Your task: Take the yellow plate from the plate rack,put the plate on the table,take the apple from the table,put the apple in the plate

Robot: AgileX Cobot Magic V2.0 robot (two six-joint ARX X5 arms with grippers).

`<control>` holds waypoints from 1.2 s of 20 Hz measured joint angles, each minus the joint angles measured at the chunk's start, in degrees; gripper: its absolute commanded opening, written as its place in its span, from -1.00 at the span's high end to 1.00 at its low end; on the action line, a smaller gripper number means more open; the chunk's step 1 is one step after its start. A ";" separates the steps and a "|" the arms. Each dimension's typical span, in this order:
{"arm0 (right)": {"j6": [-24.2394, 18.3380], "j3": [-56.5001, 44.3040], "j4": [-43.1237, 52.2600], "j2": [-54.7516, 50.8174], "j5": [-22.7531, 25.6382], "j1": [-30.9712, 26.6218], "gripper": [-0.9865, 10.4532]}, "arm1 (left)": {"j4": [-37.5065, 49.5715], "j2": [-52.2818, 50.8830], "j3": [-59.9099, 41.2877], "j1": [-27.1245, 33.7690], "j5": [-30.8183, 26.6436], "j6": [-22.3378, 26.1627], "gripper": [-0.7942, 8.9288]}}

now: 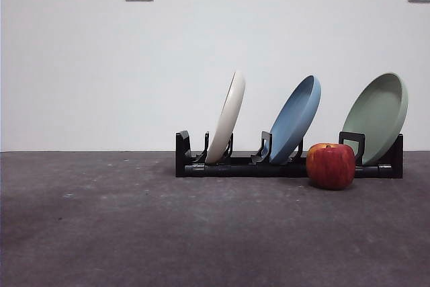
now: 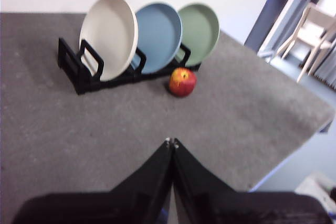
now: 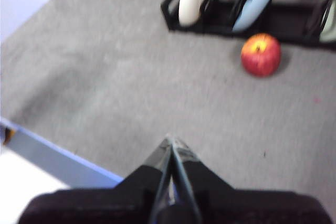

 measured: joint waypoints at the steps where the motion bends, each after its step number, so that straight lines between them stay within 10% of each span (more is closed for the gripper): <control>1: -0.20 0.00 -0.79 0.00 0.00 0.13 0.85 | -0.61 0.15 0.33 0.00 -0.02 0.85 0.85; 5: -0.68 0.04 -1.14 0.11 0.02 0.15 0.59 | -0.48 0.26 0.57 0.00 -0.02 2.89 0.73; 8: -0.35 0.04 -1.14 0.44 0.02 0.15 -0.30 | -0.42 0.26 0.57 0.00 -0.02 2.91 -0.18; 24: 2.03 0.04 -1.14 0.72 0.02 0.15 -0.33 | 21.51 16.52 3.56 -3.30 3.04 -2.16 -0.26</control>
